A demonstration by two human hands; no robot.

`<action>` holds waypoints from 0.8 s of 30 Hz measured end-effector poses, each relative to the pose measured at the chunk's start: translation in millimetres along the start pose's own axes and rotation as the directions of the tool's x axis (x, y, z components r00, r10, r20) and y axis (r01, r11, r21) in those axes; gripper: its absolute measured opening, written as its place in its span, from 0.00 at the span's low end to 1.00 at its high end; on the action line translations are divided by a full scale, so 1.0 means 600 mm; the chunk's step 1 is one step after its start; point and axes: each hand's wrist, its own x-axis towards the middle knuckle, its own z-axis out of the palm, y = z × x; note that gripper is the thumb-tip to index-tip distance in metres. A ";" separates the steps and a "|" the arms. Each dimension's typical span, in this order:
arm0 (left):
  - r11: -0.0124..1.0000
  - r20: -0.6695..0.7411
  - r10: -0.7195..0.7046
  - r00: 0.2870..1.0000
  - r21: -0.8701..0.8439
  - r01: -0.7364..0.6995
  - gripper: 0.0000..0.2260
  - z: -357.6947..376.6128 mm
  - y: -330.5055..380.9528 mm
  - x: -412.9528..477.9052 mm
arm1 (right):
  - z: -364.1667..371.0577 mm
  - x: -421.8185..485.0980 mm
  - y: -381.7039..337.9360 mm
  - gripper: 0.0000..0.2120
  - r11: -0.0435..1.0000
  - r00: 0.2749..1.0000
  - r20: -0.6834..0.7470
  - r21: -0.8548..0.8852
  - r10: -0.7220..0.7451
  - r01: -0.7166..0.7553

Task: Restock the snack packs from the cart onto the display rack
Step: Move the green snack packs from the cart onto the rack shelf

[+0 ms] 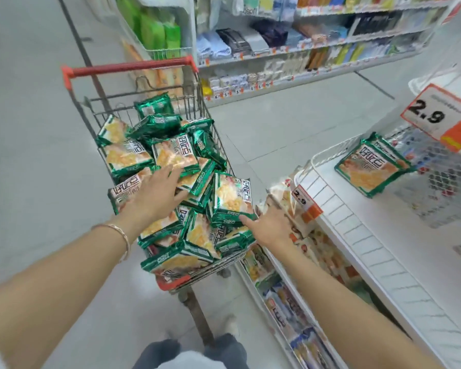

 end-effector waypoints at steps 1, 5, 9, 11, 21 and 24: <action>0.999 0.008 -0.029 1.000 -0.024 0.029 0.30 0.005 0.006 -0.006 | 0.011 0.004 0.004 0.50 0.980 0.989 0.110 0.161 0.095 -0.112; 0.962 0.042 -0.160 0.986 -0.219 0.165 0.28 0.027 0.033 -0.012 | 0.037 0.020 0.008 0.48 0.660 0.927 0.346 0.664 0.146 -0.352; 0.847 0.072 -0.291 0.954 -0.444 0.292 0.26 0.030 0.055 -0.013 | 0.008 0.014 0.053 0.44 0.618 0.864 0.484 0.639 0.142 -0.459; 0.789 0.081 -0.340 0.937 -0.518 0.331 0.24 0.028 0.067 -0.008 | -0.025 0.013 0.091 0.37 0.644 0.839 0.535 0.610 0.095 -0.462; 0.099 0.603 -0.117 0.789 -0.784 0.613 0.29 -0.004 0.144 -0.016 | -0.108 0.040 0.038 0.32 0.480 0.746 0.501 0.832 -0.438 -0.277; 0.014 0.572 -0.127 0.811 -0.816 0.578 0.26 -0.017 0.132 -0.021 | -0.091 0.068 -0.003 0.35 0.513 0.677 0.507 0.831 -0.534 -0.218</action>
